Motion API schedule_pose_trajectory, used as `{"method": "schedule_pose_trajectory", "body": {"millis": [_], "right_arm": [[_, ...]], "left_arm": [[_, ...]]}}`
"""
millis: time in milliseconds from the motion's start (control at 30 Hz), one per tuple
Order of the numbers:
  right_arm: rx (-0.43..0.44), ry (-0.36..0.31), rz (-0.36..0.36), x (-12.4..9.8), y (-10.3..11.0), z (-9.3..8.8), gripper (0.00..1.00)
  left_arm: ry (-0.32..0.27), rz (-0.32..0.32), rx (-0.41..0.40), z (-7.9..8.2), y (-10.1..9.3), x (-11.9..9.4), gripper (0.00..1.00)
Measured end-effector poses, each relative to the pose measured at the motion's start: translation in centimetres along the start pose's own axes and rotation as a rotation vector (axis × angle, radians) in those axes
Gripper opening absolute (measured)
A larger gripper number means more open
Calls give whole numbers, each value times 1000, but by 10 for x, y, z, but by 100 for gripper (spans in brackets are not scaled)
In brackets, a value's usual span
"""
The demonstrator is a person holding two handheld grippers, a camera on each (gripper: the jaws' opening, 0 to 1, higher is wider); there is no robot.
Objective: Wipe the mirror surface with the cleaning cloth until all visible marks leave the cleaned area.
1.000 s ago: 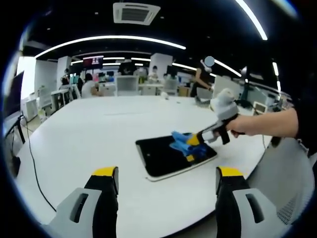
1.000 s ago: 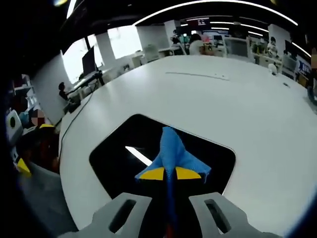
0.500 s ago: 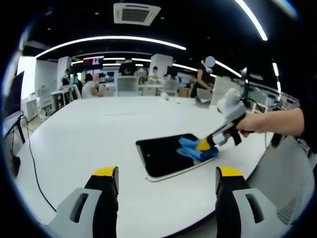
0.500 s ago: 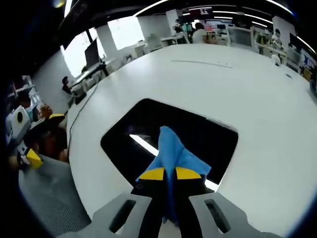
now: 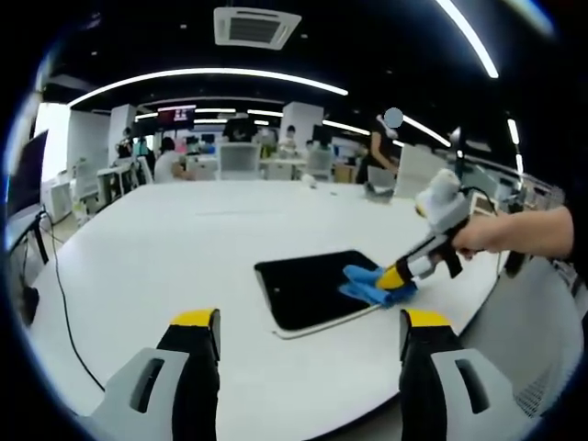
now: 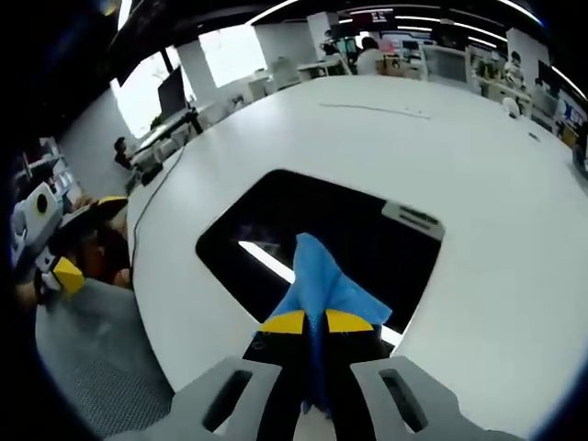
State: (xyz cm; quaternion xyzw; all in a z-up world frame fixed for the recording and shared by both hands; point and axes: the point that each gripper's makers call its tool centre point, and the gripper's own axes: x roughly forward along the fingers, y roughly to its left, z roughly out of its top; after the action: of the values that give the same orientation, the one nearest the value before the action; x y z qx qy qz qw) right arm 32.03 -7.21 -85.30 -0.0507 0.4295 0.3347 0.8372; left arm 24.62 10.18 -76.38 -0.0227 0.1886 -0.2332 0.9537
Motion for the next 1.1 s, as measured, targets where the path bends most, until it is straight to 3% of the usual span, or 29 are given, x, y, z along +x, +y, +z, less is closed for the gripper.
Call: {"method": "schedule_pose_trajectory", "body": {"millis": [367, 567, 767, 900, 1100], "right_arm": [[-48, 101, 23, -4, 6, -8, 1], [-95, 201, 6, -3, 6, -8, 1], [-132, 235, -9, -3, 7, -9, 1], [-103, 254, -28, -3, 7, -9, 2], [-175, 323, -45, 1, 3, -8, 2]], "left_arm": [[23, -22, 9, -4, -5, 1, 79], [33, -22, 8, -5, -4, 1, 79], [24, -19, 0, -4, -4, 0, 79], [24, -22, 1, -4, -4, 0, 78], [22, -21, 0, -4, -4, 0, 78]]}}
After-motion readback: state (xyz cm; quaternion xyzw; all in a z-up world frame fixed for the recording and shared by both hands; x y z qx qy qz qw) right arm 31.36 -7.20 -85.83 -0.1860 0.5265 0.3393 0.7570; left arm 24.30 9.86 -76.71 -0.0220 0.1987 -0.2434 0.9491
